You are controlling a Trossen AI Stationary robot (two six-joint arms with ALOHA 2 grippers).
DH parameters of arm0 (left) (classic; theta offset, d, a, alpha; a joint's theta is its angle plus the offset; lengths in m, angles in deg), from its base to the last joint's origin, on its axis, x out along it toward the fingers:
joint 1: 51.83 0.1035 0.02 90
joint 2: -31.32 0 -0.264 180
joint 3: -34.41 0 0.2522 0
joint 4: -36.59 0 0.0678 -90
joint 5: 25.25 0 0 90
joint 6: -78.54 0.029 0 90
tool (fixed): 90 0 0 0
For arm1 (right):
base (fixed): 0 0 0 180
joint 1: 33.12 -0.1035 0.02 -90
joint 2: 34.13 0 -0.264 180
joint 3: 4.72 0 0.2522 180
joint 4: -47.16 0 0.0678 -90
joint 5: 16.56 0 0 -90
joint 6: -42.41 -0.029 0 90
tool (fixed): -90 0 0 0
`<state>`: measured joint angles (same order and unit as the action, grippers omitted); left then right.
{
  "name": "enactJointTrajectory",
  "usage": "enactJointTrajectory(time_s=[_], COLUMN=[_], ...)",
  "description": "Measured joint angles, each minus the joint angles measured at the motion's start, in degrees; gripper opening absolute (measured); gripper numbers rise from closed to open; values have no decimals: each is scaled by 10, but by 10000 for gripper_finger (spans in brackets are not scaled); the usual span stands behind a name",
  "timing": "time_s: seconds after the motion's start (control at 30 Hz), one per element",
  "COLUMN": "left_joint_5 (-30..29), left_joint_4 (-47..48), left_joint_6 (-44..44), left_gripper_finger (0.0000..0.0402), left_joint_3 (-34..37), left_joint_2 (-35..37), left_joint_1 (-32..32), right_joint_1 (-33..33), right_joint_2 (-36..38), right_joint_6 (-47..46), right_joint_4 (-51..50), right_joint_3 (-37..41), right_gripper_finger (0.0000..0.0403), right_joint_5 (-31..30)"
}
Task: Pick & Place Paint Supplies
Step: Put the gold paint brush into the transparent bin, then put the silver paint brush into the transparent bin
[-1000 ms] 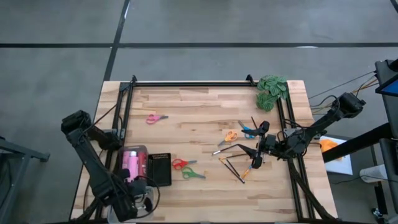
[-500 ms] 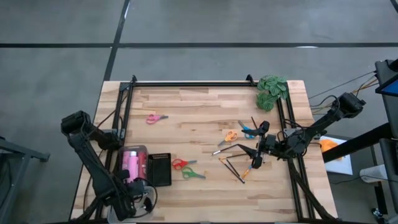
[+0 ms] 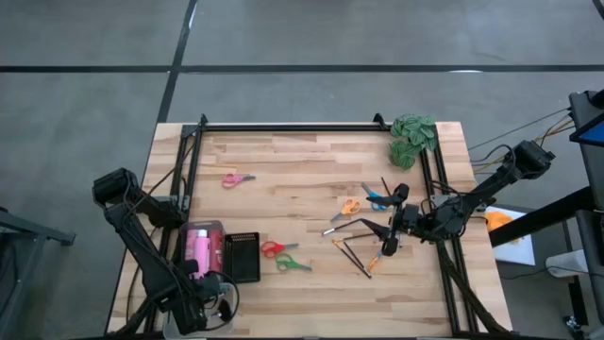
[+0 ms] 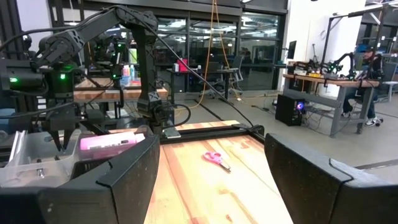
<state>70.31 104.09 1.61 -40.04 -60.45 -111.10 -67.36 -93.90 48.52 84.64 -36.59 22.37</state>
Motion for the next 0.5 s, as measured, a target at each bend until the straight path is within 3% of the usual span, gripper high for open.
enactJointTrajectory(time_s=[0.2, 0.5], left_joint_5=[0, 0], left_joint_4=[-3, -6], left_joint_6=[0, -7], left_gripper_finger=[97, 104], left_joint_3=[0, -2], left_joint_2=[0, 0], left_joint_1=[0, 0], right_joint_1=[0, 0], right_joint_2=[0, 0], right_joint_6=[1, 1], right_joint_4=[0, 0], right_joint_3=[0, 0], right_gripper_finger=[288, 288], right_joint_5=[0, 0])
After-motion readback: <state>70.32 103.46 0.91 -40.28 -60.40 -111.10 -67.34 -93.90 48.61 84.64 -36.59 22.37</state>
